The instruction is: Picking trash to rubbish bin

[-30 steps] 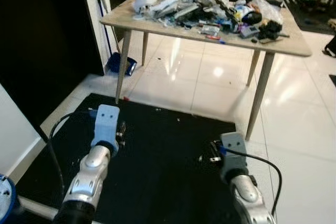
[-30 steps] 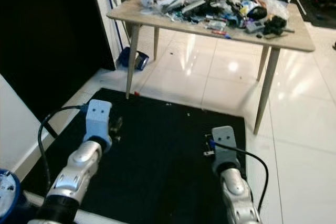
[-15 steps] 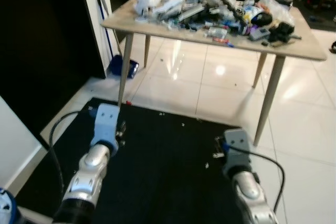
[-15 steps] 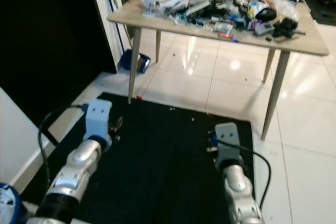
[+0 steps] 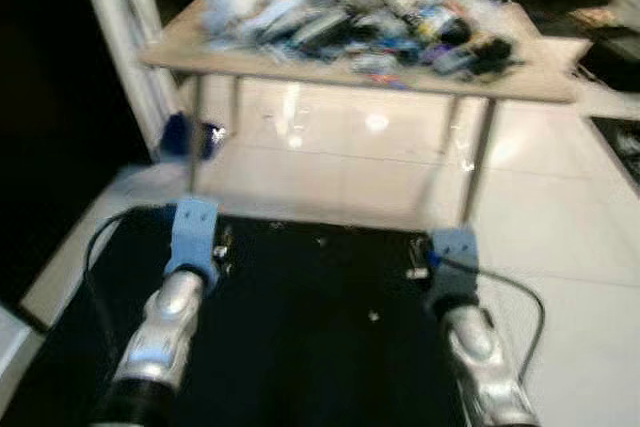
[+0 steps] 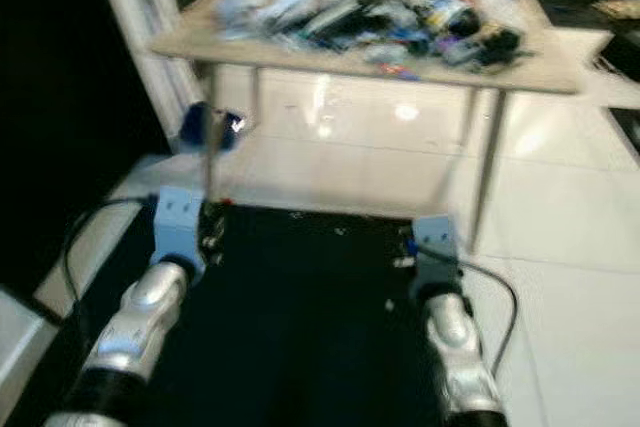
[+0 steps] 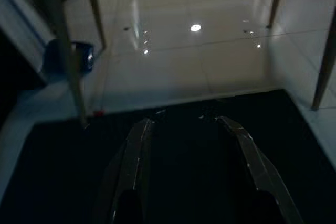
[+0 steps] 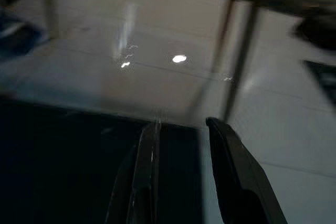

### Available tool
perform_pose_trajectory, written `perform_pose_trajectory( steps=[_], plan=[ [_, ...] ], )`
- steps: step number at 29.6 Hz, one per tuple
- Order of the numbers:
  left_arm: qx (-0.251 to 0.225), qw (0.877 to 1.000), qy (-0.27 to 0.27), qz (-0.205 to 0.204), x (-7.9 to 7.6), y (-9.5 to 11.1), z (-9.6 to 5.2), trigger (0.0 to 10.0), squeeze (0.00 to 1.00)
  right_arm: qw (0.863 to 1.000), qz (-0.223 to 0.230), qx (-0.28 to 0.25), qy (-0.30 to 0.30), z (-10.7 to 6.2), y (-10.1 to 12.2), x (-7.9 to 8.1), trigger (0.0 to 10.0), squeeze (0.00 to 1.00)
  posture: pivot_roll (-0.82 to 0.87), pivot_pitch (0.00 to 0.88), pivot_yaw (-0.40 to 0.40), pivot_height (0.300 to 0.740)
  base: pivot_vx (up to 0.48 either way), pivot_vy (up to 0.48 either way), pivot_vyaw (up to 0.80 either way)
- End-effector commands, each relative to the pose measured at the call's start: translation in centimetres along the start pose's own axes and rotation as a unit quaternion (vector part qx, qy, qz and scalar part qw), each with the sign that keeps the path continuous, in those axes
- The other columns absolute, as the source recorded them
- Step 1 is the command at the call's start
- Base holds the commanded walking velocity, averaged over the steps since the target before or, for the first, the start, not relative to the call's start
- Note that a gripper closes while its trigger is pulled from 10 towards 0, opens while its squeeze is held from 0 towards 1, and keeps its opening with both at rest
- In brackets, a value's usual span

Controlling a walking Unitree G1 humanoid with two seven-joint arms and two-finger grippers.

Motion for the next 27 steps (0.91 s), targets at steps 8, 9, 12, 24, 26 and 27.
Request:
perform_pose_trajectory(
  steps=[8,9,12,24,26,27],
  plan=[
    [0.009,1.0,0.015,0.001,1.0,-0.5,-0.3,10.0,0.0,1.0,0.005,0.0,0.014,-0.3,0.0,1.2,10.0,0.0,-0.06,0.083,0.017,0.74,0.336,0.0,0.0],
    [0.009,1.0,0.015,0.001,1.0,-0.5,-0.3,10.0,0.0,1.0,0.004,0.0,0.015,-0.3,-0.1,1.2,10.0,0.0,-0.06,0.085,0.018,0.74,0.337,0.0,0.0],
    [0.008,1.0,0.015,-0.001,1.0,-0.5,-0.3,10.0,0.0,1.0,0.004,0.0,0.015,-0.4,-0.1,1.2,10.0,0.0,-0.06,0.085,0.018,0.74,0.337,0.0,0.0],
    [0.0,1.0,0.015,-0.004,1.0,-0.1,-0.3,10.0,0.0,1.0,0.005,-0.011,0.01,0.1,0.9,1.3,10.0,0.0,-0.06,0.088,0.019,0.74,0.337,0.0,0.0],
    [-0.001,1.0,0.015,-0.005,1.0,0.0,-0.2,10.0,0.0,1.0,0.004,-0.016,0.005,0.3,1.1,1.2,10.0,0.0,-0.06,0.089,0.019,0.74,0.341,0.0,0.0],
    [-0.001,1.0,0.014,-0.005,0.9,0.0,-0.2,10.0,0.0,1.0,0.004,-0.018,0.004,0.3,1.2,1.1,10.0,0.0,-0.06,0.09,0.02,0.74,0.337,0.0,0.0]
  ],
)
Point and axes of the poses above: a point about 5 cm out from each wrist's last joint towards the gripper, its own z axis pointing out of the wrist towards the gripper, its own y axis along the axis of the wrist's last joint, x = y × z, the point moved 3 cm from there along z, pointing out of the wrist towards the gripper, and after that the axes turned 8 degrees about -z, right-handed, at the moved point
